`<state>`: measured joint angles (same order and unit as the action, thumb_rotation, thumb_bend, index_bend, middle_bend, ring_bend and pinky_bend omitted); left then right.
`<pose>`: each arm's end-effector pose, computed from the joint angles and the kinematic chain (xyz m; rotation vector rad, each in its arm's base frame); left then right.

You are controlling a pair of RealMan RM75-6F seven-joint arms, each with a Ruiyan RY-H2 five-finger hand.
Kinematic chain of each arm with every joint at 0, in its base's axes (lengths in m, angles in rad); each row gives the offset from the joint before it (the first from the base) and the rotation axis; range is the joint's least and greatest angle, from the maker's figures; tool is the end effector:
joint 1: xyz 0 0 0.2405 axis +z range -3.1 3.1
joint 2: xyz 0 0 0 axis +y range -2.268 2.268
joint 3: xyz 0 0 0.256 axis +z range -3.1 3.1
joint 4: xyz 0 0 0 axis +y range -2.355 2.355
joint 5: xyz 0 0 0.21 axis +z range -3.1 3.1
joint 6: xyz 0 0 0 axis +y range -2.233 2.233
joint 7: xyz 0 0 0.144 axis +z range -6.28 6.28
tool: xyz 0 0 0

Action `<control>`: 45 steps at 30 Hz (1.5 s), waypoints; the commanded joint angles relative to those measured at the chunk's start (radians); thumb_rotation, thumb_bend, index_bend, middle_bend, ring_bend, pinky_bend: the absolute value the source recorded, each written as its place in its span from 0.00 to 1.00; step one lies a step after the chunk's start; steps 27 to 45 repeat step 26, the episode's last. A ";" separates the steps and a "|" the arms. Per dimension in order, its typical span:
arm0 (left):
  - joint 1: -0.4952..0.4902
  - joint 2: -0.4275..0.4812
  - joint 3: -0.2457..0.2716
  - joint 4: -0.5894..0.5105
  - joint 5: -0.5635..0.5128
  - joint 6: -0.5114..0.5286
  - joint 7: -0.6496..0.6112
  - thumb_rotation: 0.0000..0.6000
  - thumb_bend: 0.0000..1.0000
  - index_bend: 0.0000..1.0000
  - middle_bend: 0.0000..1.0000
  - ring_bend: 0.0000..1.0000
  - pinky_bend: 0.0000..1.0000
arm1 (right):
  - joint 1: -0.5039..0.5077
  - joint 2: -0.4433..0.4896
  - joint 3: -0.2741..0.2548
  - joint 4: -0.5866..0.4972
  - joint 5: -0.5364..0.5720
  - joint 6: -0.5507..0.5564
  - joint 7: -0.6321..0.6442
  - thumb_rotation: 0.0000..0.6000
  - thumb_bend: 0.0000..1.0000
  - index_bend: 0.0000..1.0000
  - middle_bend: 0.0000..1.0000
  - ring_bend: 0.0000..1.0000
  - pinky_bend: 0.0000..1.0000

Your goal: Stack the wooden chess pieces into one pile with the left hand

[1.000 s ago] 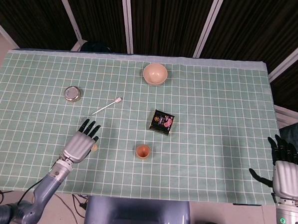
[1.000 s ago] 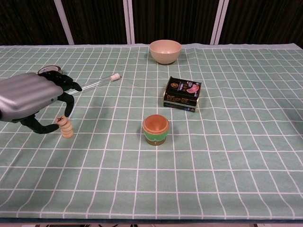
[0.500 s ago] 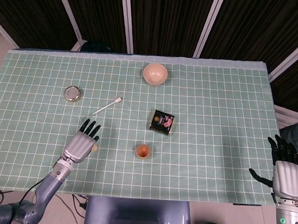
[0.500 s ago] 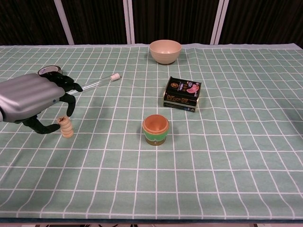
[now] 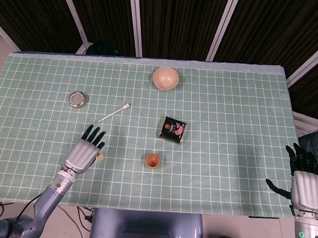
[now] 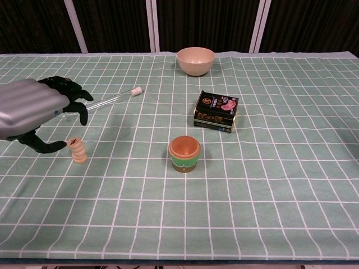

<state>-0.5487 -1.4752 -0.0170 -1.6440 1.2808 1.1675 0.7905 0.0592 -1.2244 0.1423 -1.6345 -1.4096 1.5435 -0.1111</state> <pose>-0.1861 0.2678 0.0015 -1.9468 -0.5065 -0.6622 -0.3044 -0.1895 0.1494 1.2040 -0.8739 0.9364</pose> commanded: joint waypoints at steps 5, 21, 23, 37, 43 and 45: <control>0.091 0.128 0.032 -0.106 0.101 0.146 -0.120 1.00 0.30 0.15 0.05 0.00 0.00 | -0.001 0.000 0.000 0.002 -0.003 0.004 0.002 1.00 0.23 0.09 0.01 0.03 0.00; 0.313 0.265 0.042 0.018 0.131 0.379 -0.565 1.00 0.30 0.06 0.01 0.00 0.00 | 0.013 0.005 -0.044 0.053 -0.131 0.022 -0.003 1.00 0.23 0.09 0.01 0.01 0.00; 0.324 0.268 0.033 0.033 0.127 0.390 -0.590 1.00 0.30 0.06 0.01 0.00 0.00 | 0.016 0.006 -0.051 0.062 -0.146 0.019 -0.007 1.00 0.23 0.09 0.01 0.01 0.00; 0.337 0.274 0.020 0.051 0.126 0.400 -0.621 1.00 0.30 0.06 0.01 0.00 0.00 | 0.016 0.004 -0.053 0.067 -0.148 0.020 -0.007 1.00 0.23 0.09 0.01 0.01 0.00; 0.337 0.274 0.020 0.051 0.126 0.400 -0.621 1.00 0.30 0.06 0.01 0.00 0.00 | 0.016 0.004 -0.053 0.067 -0.148 0.020 -0.007 1.00 0.23 0.09 0.01 0.01 0.00; 0.337 0.274 0.020 0.051 0.126 0.400 -0.621 1.00 0.30 0.06 0.01 0.00 0.00 | 0.016 0.004 -0.053 0.067 -0.148 0.020 -0.007 1.00 0.23 0.09 0.01 0.01 0.00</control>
